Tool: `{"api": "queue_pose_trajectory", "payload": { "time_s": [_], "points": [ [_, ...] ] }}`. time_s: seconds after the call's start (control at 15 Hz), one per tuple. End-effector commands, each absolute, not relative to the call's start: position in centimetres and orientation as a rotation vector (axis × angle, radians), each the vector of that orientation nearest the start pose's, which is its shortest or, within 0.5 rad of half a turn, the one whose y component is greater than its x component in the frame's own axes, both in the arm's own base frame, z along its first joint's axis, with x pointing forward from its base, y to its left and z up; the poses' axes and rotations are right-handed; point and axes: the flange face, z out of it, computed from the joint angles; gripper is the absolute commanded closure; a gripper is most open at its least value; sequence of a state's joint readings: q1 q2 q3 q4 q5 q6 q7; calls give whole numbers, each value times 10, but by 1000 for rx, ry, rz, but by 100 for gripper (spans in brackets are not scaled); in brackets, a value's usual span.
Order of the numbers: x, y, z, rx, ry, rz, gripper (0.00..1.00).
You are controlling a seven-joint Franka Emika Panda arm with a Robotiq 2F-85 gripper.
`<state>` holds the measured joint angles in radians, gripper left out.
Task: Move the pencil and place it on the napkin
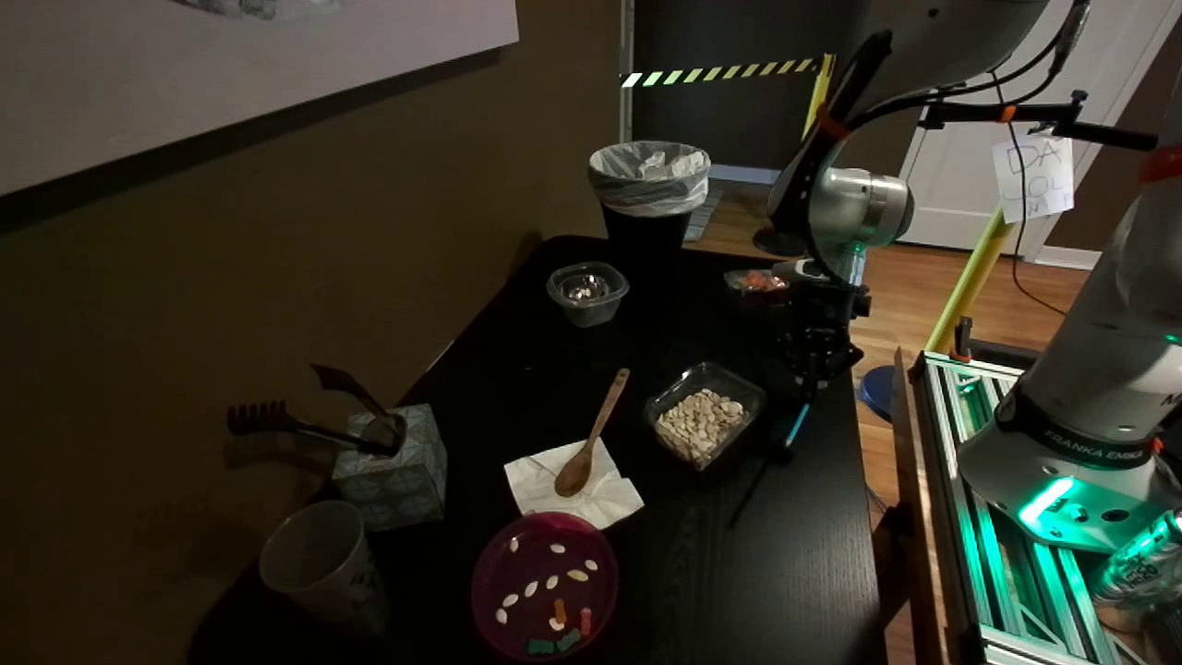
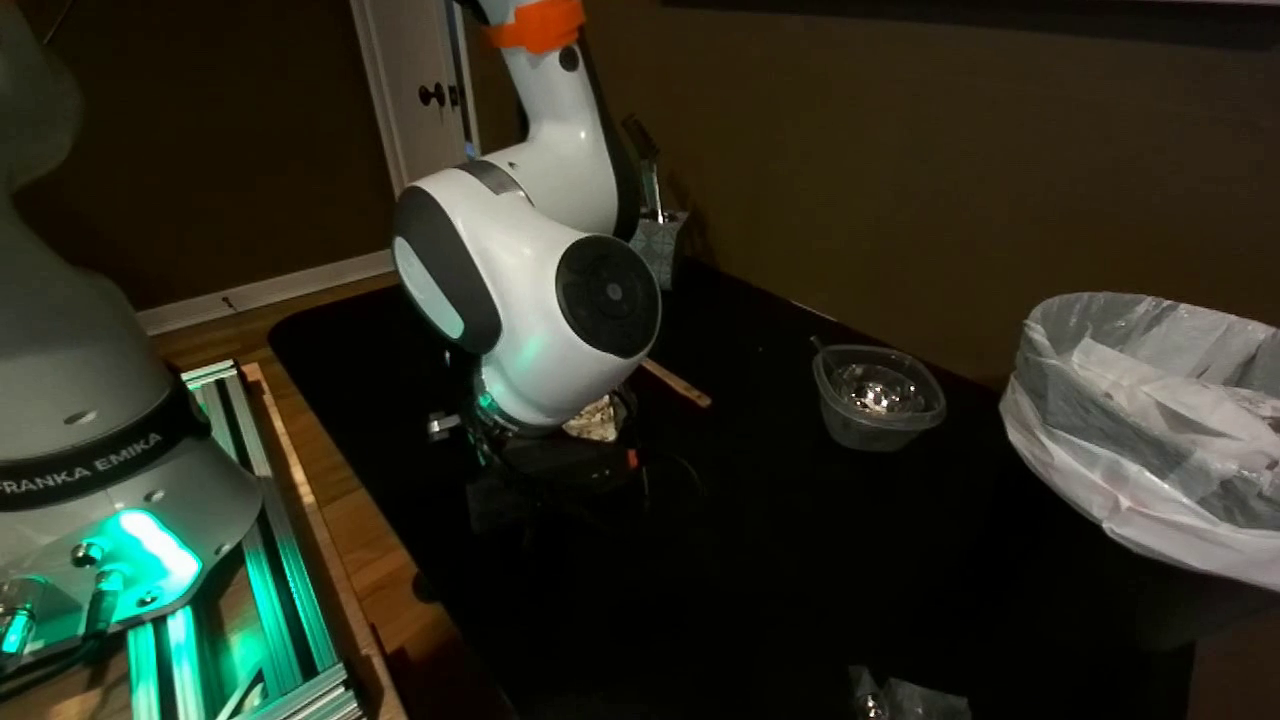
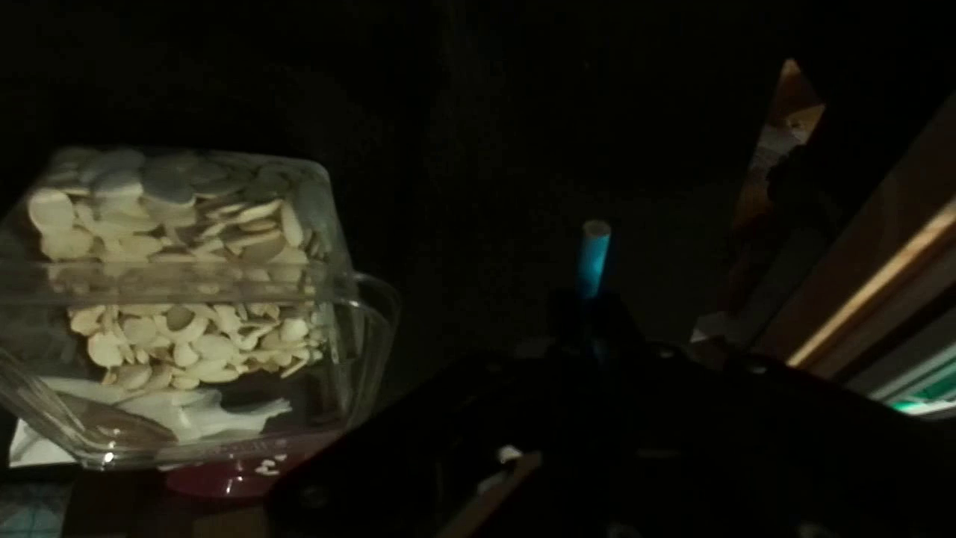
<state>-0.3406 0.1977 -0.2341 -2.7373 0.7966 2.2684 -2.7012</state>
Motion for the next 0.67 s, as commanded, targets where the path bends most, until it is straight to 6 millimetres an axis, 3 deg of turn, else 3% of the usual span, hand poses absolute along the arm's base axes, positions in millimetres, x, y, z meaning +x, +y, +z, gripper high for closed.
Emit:
{"api": "queue_pose_trajectory", "payload": {
  "time_s": [0.0, 0.07, 0.2, 0.33, 0.4, 0.53, 0.6],
  "points": [
    [255, -167, 169, -1934, -1533, -605, 98],
    [269, -177, 177, -1996, -1466, -633, 98],
    [284, -179, 197, -2121, -1364, -663, 98],
    [283, -158, 218, -2234, -1275, -661, 98],
    [314, -166, 227, -2281, -1231, -656, 98],
    [338, -145, 247, -2387, -1182, -642, 98],
    [340, -127, 253, -2445, -1175, -626, 98]
  ]
}}
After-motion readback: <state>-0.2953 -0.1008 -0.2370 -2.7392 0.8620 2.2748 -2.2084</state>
